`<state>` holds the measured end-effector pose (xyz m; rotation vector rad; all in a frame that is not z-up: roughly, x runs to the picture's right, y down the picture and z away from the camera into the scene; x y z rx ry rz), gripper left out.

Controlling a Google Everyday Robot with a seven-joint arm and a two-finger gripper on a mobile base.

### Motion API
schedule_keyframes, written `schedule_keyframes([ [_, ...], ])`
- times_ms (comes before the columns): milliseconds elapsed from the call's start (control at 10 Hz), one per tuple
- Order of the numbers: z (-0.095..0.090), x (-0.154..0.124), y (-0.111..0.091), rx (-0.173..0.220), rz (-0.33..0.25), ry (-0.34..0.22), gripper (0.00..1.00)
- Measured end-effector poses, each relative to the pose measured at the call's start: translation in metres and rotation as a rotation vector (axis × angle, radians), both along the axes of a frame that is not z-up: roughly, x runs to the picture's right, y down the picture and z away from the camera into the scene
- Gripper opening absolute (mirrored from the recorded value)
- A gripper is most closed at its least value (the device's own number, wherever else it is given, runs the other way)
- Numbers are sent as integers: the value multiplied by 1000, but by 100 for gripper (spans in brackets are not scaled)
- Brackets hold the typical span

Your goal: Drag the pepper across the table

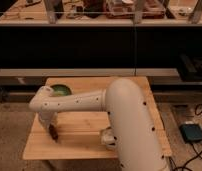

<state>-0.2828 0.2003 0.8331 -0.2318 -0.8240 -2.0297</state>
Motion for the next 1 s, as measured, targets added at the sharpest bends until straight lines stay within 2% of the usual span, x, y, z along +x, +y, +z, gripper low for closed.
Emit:
schedule_keyframes([
  [300,1,10,-8,9,60,-8,35],
  [600,10,24,-11,20,122,-18,35],
  [1000,25,60,-24,53,196,-14,35],
])
